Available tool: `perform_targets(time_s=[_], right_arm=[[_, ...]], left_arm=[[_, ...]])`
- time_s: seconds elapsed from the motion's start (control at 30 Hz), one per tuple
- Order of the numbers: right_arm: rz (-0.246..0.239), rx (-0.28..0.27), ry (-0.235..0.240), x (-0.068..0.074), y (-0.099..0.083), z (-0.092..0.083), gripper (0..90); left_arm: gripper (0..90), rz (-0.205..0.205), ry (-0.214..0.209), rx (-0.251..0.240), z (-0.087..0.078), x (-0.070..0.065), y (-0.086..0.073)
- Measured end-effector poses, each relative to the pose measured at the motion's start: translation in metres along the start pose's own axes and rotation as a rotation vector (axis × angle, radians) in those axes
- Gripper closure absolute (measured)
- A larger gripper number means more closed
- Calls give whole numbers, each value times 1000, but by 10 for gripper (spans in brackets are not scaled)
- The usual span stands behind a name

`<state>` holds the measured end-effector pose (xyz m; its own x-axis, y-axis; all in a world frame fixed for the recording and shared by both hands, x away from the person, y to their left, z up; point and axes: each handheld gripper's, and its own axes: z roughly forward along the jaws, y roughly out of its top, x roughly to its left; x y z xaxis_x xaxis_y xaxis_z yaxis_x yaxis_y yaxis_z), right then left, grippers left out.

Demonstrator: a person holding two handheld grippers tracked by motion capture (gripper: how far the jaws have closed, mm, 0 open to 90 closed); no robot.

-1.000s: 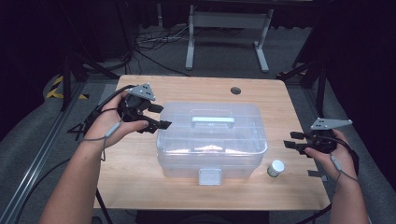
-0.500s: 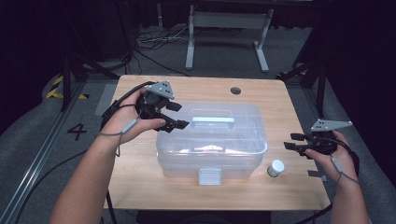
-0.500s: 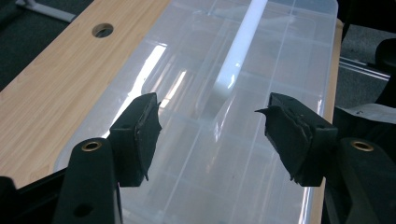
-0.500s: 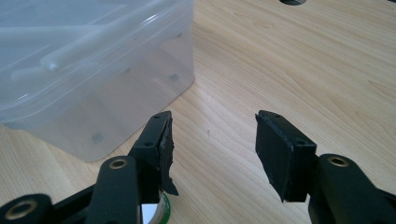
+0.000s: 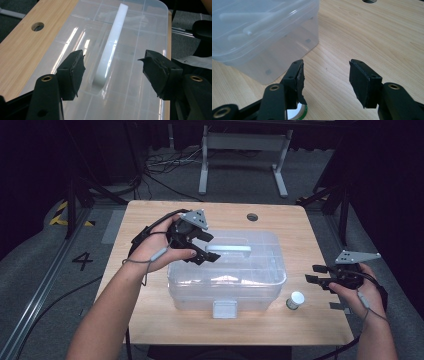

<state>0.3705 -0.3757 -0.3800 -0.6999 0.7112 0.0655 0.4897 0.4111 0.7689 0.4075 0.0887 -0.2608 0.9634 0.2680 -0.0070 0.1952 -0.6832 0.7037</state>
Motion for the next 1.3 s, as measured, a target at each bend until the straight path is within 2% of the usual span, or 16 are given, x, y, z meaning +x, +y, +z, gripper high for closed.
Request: perform_targets(time_s=[0.43, 0.6, 0.73, 0.87, 1.0, 1.03, 1.1, 1.3], right_arm=[[-12, 1, 5, 3, 2, 1, 464], [-13, 0, 5, 3, 3, 1, 463], [-16, -1, 5, 4, 3, 2, 463], [-18, -1, 7, 4, 3, 2, 463], [-18, 2, 8, 5, 3, 3, 463], [-18, 2, 8, 5, 3, 3, 463], [-19, 4, 9, 6, 4, 3, 463], [-19, 1, 10, 6, 4, 3, 463]], left_arm=[[369, 9, -10, -13, 26, 6, 7], [390, 4, -11, -4, 35, 7, 6], [423, 15, -7, 21, 39, 8, 4], [535, 7, -2, 39, 40, 7, 2], [662, 38, 28, 76, 39, 6, 2], [662, 43, 33, 77, 39, 6, 2], [734, 52, 33, 77, 37, 5, 3], [740, 70, 40, 85, 37, 4, 4]])
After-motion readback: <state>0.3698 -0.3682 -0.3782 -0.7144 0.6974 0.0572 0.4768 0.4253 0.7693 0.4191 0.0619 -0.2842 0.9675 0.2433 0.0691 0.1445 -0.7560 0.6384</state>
